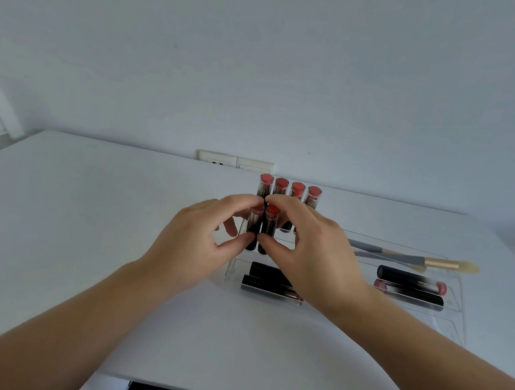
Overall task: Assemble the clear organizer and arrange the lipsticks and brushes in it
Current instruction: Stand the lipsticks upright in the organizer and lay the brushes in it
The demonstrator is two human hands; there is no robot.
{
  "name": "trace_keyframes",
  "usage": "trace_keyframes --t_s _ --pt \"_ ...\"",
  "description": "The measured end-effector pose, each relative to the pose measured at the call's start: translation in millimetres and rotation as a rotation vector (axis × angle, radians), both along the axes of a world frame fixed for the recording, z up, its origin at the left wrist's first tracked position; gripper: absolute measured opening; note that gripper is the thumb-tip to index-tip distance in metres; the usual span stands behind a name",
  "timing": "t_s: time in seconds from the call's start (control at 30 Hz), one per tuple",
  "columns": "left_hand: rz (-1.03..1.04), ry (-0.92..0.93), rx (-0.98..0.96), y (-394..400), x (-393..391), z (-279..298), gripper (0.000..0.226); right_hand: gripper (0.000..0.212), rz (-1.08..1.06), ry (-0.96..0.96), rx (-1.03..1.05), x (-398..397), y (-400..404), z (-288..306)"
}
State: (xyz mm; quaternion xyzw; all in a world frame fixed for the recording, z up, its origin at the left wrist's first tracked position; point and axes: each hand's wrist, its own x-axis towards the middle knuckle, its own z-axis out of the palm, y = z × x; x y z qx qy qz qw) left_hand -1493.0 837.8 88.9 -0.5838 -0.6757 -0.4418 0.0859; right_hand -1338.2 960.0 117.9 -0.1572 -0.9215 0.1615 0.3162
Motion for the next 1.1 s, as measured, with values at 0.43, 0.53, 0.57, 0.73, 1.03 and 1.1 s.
trace_keyframes --t_s 0.43,0.53,0.57,0.73,1.03,1.1 --pt "0.025 -0.035 0.041 1.0 1.4 -1.7 0.052 0.045 0.012 -0.022 -0.024 0.9 0.8 1.4" --pt "0.018 -0.030 0.035 1.7 1.4 -1.7 0.051 0.046 0.012 -0.031 -0.028 0.8 1.0 1.5" --pt "0.018 -0.022 0.034 1.6 1.2 -2.1 0.052 0.046 0.012 -0.034 -0.030 0.8 1.0 1.7" --pt "0.023 -0.020 0.020 1.0 0.2 -3.5 0.056 0.045 0.014 -0.041 -0.045 0.7 0.9 3.2" --pt "0.025 -0.018 0.026 1.3 1.5 -3.3 0.052 0.044 0.010 -0.034 -0.036 0.8 0.6 3.2" --pt "0.018 -0.014 0.035 1.1 1.9 -3.3 0.053 0.044 0.006 -0.036 -0.027 0.7 0.3 3.4"
